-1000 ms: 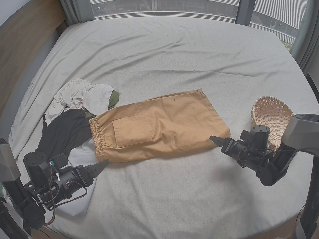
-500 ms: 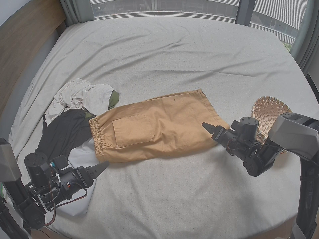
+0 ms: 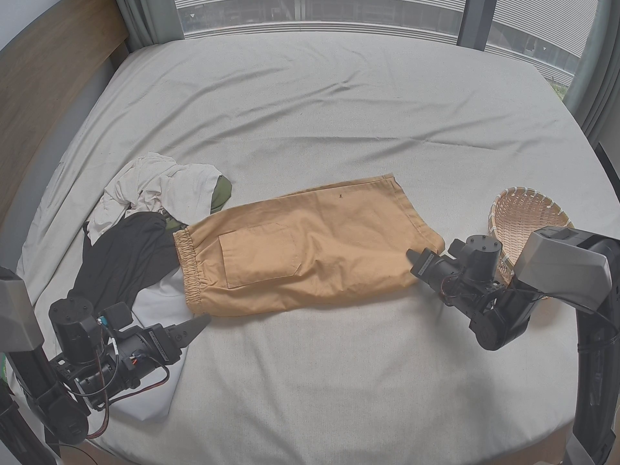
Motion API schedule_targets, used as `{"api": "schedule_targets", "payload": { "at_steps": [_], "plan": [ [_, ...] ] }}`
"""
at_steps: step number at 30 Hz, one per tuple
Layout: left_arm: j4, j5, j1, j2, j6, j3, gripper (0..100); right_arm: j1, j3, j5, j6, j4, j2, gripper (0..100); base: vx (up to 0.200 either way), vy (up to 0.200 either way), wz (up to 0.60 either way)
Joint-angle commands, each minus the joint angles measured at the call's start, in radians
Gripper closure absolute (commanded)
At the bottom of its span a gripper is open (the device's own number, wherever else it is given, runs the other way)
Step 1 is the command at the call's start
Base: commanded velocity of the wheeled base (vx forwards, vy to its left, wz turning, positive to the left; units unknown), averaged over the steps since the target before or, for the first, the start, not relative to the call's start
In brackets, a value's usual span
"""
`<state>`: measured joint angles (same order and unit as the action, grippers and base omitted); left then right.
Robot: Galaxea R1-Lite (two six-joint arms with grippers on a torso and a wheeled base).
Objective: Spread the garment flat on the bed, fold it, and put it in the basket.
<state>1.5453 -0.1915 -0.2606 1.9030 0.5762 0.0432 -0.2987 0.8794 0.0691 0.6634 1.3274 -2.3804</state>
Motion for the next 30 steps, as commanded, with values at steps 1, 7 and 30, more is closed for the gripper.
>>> {"api": "schedule_targets", "payload": {
  "at_steps": [1, 7, 30],
  "plan": [
    [-0.001, 0.012, 0.018, 0.036, 0.002, 0.006, 0, 0.003, -0.14, 0.001, -0.015, 0.073, 0.092, 100, 0.0, 0.0, 0.0],
    [0.001, 0.014, 0.017, 0.065, 0.001, 0.015, 0, 0.015, -0.324, 0.001, -0.05, 0.113, 0.201, 100, 0.0, 0.0, 0.0],
    [0.002, 0.007, -0.019, 0.265, 0.008, 0.19, 0, 0.096, -0.585, 0.057, -0.117, 0.213, 0.251, 0, 0.0, 0.0, 0.0]
  ]
}}
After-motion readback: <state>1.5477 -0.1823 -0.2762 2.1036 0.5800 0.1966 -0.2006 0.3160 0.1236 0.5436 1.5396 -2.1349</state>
